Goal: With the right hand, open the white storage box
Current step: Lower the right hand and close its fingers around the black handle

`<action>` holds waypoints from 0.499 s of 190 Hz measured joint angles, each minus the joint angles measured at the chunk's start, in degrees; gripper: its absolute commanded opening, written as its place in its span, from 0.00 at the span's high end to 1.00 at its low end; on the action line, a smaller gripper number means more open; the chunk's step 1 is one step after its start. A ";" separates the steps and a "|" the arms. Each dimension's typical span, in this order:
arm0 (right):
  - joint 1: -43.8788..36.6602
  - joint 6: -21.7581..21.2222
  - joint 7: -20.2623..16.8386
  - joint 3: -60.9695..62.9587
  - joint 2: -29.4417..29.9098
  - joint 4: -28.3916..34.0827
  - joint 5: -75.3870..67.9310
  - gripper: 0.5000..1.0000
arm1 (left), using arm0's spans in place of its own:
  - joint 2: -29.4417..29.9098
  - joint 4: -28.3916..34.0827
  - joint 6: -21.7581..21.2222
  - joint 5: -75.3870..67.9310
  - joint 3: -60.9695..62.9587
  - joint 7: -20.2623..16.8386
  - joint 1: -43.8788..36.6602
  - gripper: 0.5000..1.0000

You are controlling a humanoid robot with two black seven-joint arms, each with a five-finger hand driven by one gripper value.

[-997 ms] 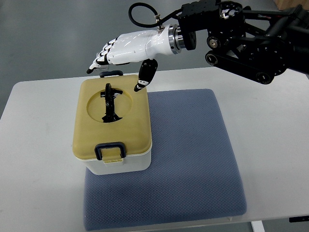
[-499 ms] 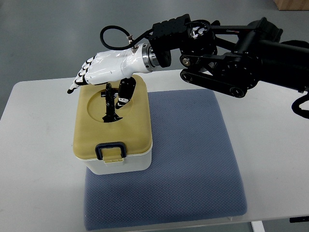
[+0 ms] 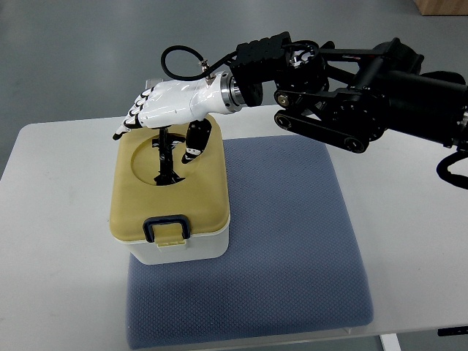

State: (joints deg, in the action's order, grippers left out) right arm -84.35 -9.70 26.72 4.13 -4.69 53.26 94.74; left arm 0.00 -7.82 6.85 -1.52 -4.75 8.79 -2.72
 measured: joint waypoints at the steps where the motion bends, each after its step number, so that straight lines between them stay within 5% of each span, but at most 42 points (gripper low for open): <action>1: 0.01 0.00 0.00 0.00 0.00 0.00 0.05 0.36 | 0.00 0.00 0.00 0.00 0.00 0.00 0.00 0.00; 23: 0.11 0.00 -0.26 0.00 0.00 0.00 0.64 0.55 | 0.00 0.00 0.00 0.00 0.00 0.00 0.00 0.00; 95: 0.16 1.73 -0.35 0.00 0.02 0.00 0.58 0.73 | 0.00 0.00 0.00 0.00 0.00 0.00 0.00 0.00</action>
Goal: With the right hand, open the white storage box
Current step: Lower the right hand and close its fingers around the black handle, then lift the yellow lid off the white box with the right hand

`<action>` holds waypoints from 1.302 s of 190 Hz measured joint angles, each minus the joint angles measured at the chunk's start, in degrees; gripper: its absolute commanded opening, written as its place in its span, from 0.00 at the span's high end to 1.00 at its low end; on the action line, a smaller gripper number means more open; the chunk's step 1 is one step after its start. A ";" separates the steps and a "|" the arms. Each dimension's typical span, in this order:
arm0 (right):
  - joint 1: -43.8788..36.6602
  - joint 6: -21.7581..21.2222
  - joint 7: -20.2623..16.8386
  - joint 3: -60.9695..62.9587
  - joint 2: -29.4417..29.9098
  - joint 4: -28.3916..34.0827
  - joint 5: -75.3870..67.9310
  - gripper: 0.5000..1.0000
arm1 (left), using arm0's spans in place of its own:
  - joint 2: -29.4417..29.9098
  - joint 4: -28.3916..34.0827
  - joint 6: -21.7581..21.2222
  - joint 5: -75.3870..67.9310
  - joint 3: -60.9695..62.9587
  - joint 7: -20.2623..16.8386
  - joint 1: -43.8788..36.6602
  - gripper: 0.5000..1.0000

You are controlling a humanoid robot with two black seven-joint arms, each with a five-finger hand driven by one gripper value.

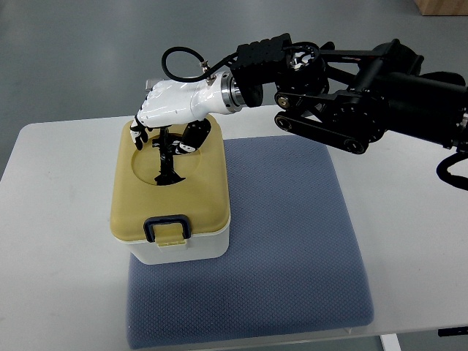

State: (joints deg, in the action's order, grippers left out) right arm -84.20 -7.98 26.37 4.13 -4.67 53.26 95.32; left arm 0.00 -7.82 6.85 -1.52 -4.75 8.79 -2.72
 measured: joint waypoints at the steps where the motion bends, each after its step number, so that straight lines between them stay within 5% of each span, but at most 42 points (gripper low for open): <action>1: 0.00 0.04 0.00 0.00 0.00 0.00 -0.01 0.73 | 0.00 0.00 0.00 0.00 0.00 0.00 0.00 0.00; 91: -0.07 2.28 0.33 0.09 0.12 0.43 -0.25 0.85 | 0.00 0.00 0.00 0.00 0.00 0.00 0.00 0.00; 127: 0.29 2.42 0.35 0.09 0.33 0.46 -0.23 1.00 | 0.00 0.00 0.00 0.00 0.00 0.00 0.00 0.00; 248: -0.25 5.06 0.70 4.73 -3.66 0.72 -1.18 1.00 | 0.00 0.00 0.00 0.00 0.00 0.00 0.00 0.00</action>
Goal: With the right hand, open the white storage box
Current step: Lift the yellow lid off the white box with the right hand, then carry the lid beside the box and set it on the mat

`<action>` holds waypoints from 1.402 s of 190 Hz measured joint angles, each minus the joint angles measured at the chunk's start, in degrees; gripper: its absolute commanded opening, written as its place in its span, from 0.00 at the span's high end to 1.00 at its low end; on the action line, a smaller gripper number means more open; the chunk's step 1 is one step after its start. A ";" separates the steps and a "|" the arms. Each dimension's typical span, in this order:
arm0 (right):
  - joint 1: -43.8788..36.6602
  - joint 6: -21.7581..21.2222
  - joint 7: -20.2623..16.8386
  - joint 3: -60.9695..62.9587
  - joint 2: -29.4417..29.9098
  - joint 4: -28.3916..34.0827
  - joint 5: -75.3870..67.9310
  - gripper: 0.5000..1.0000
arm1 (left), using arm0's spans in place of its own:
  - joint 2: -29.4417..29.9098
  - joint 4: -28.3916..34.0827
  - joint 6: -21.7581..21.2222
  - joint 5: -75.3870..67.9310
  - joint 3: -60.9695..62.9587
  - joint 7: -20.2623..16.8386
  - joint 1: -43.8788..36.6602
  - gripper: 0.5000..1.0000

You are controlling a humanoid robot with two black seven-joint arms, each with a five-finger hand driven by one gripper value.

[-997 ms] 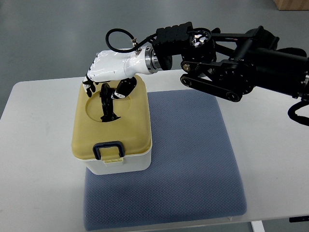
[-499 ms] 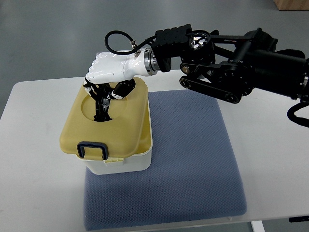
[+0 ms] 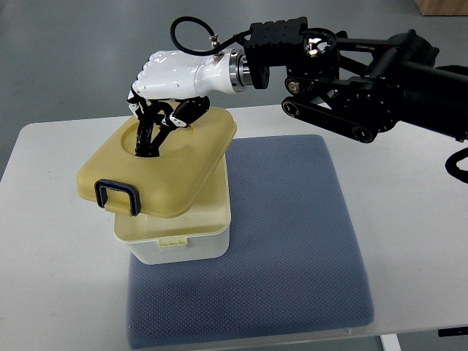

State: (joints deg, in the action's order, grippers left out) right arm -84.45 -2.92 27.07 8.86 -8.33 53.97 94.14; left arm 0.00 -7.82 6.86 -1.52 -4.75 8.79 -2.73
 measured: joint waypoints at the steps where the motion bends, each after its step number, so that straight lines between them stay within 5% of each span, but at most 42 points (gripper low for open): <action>1: 0.00 0.00 0.00 0.13 -0.11 0.00 -0.01 1.00 | 0.00 0.00 0.00 0.00 0.00 0.00 0.00 0.00; 131: 7.25 2.32 3.44 3.19 -21.00 -0.39 -3.87 1.00 | 0.00 0.00 0.00 0.00 0.00 0.00 0.00 0.00; 267: 20.88 8.48 6.57 2.33 -21.08 -8.26 -3.88 1.00 | 0.00 0.00 0.00 0.00 0.00 0.00 0.00 0.00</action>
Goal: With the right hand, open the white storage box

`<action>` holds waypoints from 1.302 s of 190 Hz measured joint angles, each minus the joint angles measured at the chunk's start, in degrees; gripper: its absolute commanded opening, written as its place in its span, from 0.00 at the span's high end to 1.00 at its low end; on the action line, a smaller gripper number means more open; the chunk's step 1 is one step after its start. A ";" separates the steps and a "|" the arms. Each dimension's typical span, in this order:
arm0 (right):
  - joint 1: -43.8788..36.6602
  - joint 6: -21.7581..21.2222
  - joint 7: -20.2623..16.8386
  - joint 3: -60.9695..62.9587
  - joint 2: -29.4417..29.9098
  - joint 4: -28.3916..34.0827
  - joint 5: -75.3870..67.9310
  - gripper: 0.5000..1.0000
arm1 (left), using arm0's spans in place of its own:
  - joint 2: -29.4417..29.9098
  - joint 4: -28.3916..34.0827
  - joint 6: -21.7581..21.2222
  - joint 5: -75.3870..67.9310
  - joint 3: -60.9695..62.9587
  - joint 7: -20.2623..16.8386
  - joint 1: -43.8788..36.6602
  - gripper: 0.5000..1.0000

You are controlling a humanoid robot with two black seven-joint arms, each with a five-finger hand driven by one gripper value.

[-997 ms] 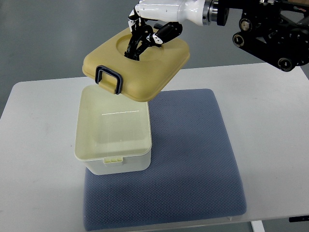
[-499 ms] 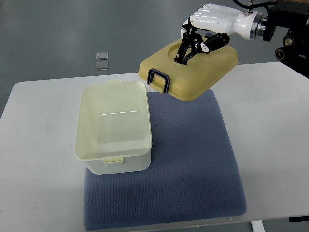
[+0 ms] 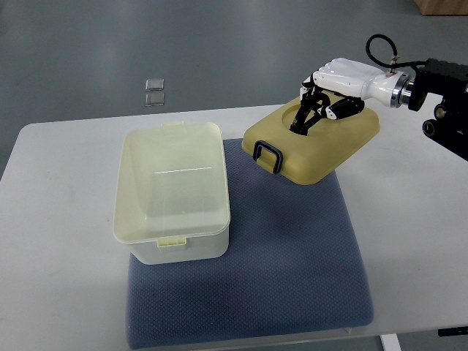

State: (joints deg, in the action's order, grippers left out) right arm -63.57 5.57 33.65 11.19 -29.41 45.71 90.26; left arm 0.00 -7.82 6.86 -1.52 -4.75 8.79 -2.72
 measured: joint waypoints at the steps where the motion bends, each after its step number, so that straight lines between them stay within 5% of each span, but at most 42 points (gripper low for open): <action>1: 0.06 0.01 0.00 0.00 0.02 0.00 0.00 1.00 | 0.00 0.00 0.00 0.00 0.00 0.00 0.00 0.00; 17: 1.01 0.11 -0.05 0.03 1.00 -0.02 0.00 0.98 | 0.00 0.00 0.00 0.00 0.00 0.00 0.00 0.00; 23: 1.31 0.16 -0.08 0.06 1.47 -0.02 0.00 0.80 | 0.00 0.00 0.00 0.00 0.00 0.00 0.00 0.00; 32: 1.89 0.17 -0.12 0.14 2.25 0.00 0.00 0.40 | 0.00 0.00 0.00 0.00 0.00 0.00 0.00 0.00; 53: 3.28 0.16 -0.16 0.26 3.89 0.07 -0.03 0.20 | 0.00 0.00 0.00 0.00 0.00 0.00 0.00 0.00; 109: 3.78 -1.20 0.08 0.32 4.65 0.58 -0.77 0.19 | 0.00 0.00 0.00 0.00 0.00 0.00 0.00 0.00; 163: 2.53 -8.53 1.27 1.14 3.57 0.69 -5.49 0.19 | 0.00 0.00 0.00 0.00 0.00 0.00 0.00 0.00; 216: 2.74 -13.74 0.93 0.79 3.51 0.10 -39.19 0.19 | 0.00 0.00 0.00 0.01 -0.01 0.00 0.00 0.00; 248: 3.56 -21.70 -6.62 0.29 4.27 -2.49 -65.70 0.19 | 0.00 0.00 0.00 0.01 -0.01 0.00 0.00 0.00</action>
State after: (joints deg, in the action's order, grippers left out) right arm -60.01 -16.13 27.03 11.48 -25.14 43.22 24.56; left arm 0.00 -7.82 6.86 -1.51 -4.76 8.79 -2.72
